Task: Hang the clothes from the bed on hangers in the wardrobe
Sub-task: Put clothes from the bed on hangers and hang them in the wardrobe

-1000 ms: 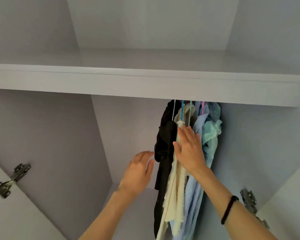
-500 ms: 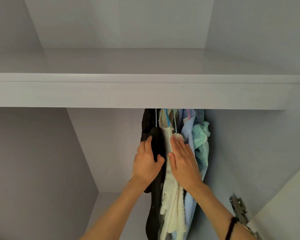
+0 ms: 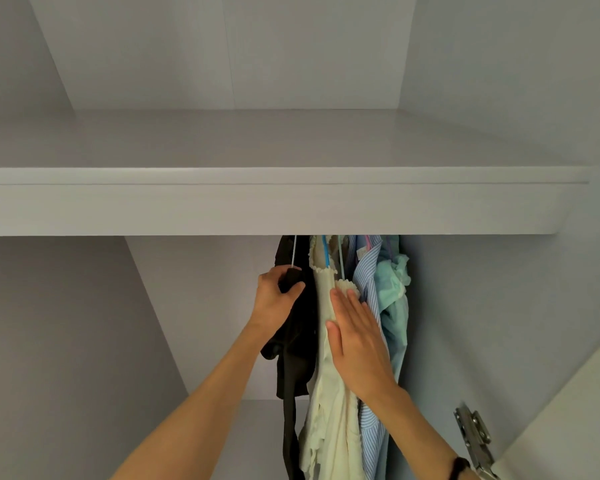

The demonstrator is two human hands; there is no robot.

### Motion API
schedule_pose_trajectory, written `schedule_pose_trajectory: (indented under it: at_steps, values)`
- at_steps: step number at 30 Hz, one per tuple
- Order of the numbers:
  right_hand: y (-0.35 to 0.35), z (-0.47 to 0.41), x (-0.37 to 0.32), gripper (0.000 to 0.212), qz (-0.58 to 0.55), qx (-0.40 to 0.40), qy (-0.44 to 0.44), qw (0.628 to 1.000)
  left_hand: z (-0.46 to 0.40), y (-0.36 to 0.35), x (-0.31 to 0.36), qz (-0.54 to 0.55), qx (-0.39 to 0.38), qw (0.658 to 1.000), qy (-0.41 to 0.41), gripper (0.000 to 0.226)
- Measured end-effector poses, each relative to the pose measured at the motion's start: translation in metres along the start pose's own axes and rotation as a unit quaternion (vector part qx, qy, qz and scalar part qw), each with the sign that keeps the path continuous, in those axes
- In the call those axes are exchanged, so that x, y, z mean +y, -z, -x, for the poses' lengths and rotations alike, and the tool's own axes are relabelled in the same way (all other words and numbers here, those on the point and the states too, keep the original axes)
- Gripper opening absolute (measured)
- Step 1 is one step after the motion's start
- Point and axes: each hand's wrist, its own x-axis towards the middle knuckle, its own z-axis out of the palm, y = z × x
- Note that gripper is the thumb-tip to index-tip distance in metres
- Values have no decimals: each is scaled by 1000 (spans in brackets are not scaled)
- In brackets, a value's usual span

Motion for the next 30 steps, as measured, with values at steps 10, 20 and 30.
schedule_pose_trajectory:
  at_steps: [10,20,30]
  values:
    - [-3,1,6,51,-5,1,10,1000,2,-1,4,4,50,998,-33,18]
    - [-3,0,2,49,-40,1,3,999,46,25,3,-6,65,996,-56,15]
    - [13,-27,-81,28,-311,-62,-87,944,118,62,-18,-64,102,992,-23,14]
